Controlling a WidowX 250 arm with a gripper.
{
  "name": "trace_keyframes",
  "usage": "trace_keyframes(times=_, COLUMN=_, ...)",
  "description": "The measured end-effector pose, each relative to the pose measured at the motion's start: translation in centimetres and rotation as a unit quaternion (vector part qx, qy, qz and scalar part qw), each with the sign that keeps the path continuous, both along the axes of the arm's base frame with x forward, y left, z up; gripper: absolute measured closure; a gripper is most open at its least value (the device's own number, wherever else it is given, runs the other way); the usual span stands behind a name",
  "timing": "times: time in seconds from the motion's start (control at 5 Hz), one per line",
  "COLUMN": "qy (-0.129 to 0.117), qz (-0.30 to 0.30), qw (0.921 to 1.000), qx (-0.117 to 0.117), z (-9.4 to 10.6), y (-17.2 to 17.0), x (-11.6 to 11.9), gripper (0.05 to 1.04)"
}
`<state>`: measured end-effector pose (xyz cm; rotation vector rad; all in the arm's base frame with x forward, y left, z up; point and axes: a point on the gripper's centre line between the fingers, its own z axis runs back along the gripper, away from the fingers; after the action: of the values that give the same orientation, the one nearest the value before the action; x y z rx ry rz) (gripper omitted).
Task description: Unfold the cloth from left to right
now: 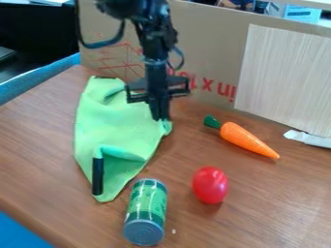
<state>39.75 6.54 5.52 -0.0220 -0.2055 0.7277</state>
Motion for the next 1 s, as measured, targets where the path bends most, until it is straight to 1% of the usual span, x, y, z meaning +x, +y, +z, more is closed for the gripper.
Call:
trace_keyframes(times=0.2, qy=-0.018, qz=-0.005, qw=0.9995, qx=-0.027, z=1.9, y=0.9, x=-1.0, gripper=1.033)
trace_keyframes(times=0.4, qy=-0.029, qz=-0.017, qw=0.9985, qx=-0.043, z=2.9, y=1.5, x=-1.8, gripper=1.033)
trace_keyframes(times=0.6, qy=-0.035, qz=-0.018, qw=0.9973, qx=-0.061, z=3.2, y=3.9, x=-2.9, gripper=1.033)
trace_keyframes(times=0.8, qy=-0.038, qz=-0.02, qw=0.9954, qx=-0.086, z=3.4, y=7.5, x=-4.7, gripper=1.033)
trace_keyframes(times=1.0, qy=-0.059, qz=-0.014, qw=0.9926, qx=-0.105, z=6.1, y=11.7, x=-5.9, gripper=1.033)
